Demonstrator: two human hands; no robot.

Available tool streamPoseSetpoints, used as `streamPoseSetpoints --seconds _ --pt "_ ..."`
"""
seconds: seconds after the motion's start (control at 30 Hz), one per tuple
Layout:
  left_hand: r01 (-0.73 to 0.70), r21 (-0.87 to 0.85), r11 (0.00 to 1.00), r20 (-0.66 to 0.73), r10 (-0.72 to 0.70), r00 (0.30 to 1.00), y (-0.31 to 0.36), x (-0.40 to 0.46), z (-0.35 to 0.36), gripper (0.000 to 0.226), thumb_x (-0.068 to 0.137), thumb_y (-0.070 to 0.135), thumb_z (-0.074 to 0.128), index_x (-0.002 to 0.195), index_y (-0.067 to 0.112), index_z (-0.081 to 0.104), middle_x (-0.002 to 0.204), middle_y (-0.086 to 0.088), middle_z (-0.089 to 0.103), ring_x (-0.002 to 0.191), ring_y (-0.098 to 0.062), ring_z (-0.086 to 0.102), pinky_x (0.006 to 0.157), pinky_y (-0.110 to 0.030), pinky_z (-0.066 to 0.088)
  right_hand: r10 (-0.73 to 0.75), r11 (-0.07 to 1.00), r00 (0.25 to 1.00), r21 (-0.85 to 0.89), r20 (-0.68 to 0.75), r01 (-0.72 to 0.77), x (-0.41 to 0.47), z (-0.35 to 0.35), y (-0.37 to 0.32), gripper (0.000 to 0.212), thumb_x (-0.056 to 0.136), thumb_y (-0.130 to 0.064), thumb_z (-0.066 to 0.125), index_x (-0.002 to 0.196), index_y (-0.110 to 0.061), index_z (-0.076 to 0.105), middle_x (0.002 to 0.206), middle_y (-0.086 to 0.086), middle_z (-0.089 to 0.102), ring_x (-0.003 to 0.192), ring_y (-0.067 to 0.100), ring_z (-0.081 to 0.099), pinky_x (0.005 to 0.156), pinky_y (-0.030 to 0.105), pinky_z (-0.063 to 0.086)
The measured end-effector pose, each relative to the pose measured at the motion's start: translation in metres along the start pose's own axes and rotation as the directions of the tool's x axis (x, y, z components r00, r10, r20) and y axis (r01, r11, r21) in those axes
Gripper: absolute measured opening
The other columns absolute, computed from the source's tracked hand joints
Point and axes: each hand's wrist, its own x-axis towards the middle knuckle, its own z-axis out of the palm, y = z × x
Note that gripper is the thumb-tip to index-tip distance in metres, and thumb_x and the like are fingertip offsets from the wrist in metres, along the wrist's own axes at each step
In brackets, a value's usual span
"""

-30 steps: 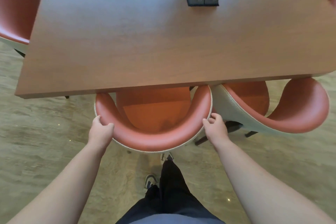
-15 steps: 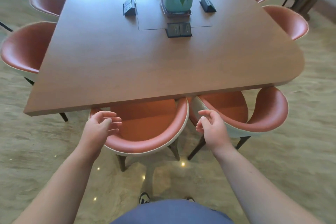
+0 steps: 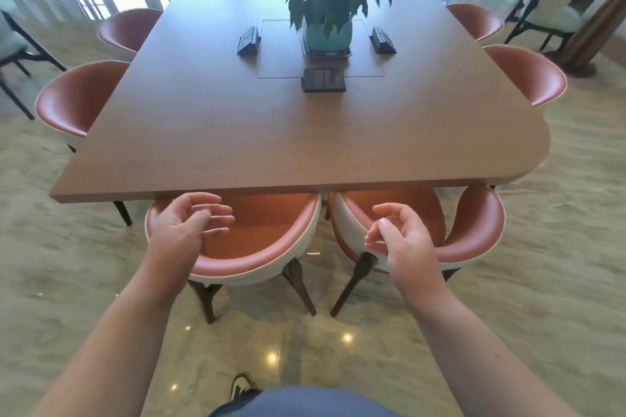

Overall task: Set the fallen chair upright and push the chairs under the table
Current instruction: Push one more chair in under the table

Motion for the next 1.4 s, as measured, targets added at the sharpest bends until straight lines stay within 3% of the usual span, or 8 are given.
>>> streamPoseSetpoints --seconds 0.07,0.2,0.37,0.53,0.83,0.97,1.2,1.4 --pt "-0.034 -0.010 0.999 0.001 0.034 0.999 0.005 -0.007 -0.001 0.030 0.102 -0.004 0.043 0.108 0.009 0.069 0.092 -0.009 0.080 0.090 -0.027 0.079 0.074 -0.037 0.063 -0.022 1.000 1.000 0.000 0.017 0.022 -0.003 -0.004 -0.003 0.020 0.095 -0.032 0.049 0.108 -0.034 0.063 0.083 -0.002 0.071 0.086 0.016 0.072 0.082 0.031 0.060" --pt "-0.087 -0.023 0.996 -0.020 0.087 0.996 0.013 -0.018 -0.018 0.030 0.099 -0.002 0.043 0.107 0.010 0.070 0.093 -0.009 0.080 0.091 -0.031 0.078 0.077 -0.042 0.060 -0.027 1.000 0.998 -0.003 0.053 0.027 -0.005 0.005 -0.009 0.018 0.103 -0.020 0.050 0.112 -0.030 0.063 0.084 -0.003 0.071 0.087 0.016 0.072 0.086 0.033 0.061" --pt "-0.110 -0.077 0.991 -0.102 0.102 0.990 0.008 -0.029 -0.066 0.028 0.097 0.003 0.045 0.106 0.012 0.070 0.094 -0.011 0.080 0.091 -0.032 0.078 0.073 -0.035 0.064 -0.030 0.999 0.991 -0.029 0.130 0.034 -0.014 0.044 -0.018 0.020 0.105 -0.016 0.050 0.111 -0.031 0.062 0.084 -0.005 0.073 0.088 0.016 0.072 0.077 0.026 0.061" --pt "-0.102 -0.090 0.991 -0.212 0.081 0.974 0.000 -0.038 -0.132 0.031 0.092 0.016 0.049 0.094 0.033 0.075 0.096 -0.009 0.080 0.093 -0.029 0.079 0.074 -0.034 0.063 -0.086 0.996 0.969 0.000 0.233 0.088 -0.026 0.106 -0.047 0.021 0.105 -0.014 0.048 0.111 -0.026 0.065 0.085 0.004 0.071 0.087 0.024 0.072 0.086 0.045 0.062" --pt "-0.198 -0.117 0.973 -0.395 0.137 0.909 0.007 -0.044 -0.322 0.031 0.090 0.016 0.050 0.091 0.034 0.075 0.089 -0.006 0.080 0.085 -0.027 0.079 0.068 -0.028 0.062 -0.273 0.961 0.897 0.049 0.349 0.273 -0.065 0.297 -0.114 0.023 0.105 -0.017 0.047 0.110 -0.032 0.064 0.079 -0.004 0.071 0.082 0.018 0.072 0.083 0.029 0.059" --pt "-0.236 -0.097 0.967 -0.480 0.163 0.862 0.014 -0.043 -0.426 0.026 0.087 0.016 0.048 0.097 0.024 0.071 0.087 -0.005 0.080 0.083 -0.024 0.079 0.069 -0.030 0.062 -0.280 0.960 0.872 0.092 0.401 0.266 -0.088 0.398 -0.140 0.024 0.106 -0.015 0.048 0.108 -0.032 0.065 0.078 -0.005 0.072 0.080 0.019 0.072 0.071 0.021 0.059" --pt "-0.239 -0.097 0.966 -0.524 0.155 0.838 0.004 -0.010 -0.547 0.025 0.089 0.015 0.048 0.102 0.018 0.069 0.086 -0.004 0.080 0.084 -0.025 0.079 0.070 -0.031 0.062 -0.245 0.970 0.859 0.121 0.451 0.212 -0.103 0.542 -0.167 0.026 0.105 -0.016 0.049 0.109 -0.035 0.066 0.083 -0.001 0.072 0.085 0.024 0.073 0.087 0.042 0.064" --pt "-0.248 -0.131 0.960 -0.509 0.150 0.848 -0.007 0.068 -0.602 0.027 0.091 0.014 0.049 0.096 0.027 0.072 0.087 -0.007 0.080 0.083 -0.026 0.079 0.071 -0.030 0.062 -0.264 0.964 0.855 0.096 0.447 0.248 -0.063 0.617 -0.174 0.031 0.102 -0.015 0.049 0.105 -0.041 0.066 0.083 -0.003 0.072 0.084 0.020 0.073 0.086 0.039 0.064"
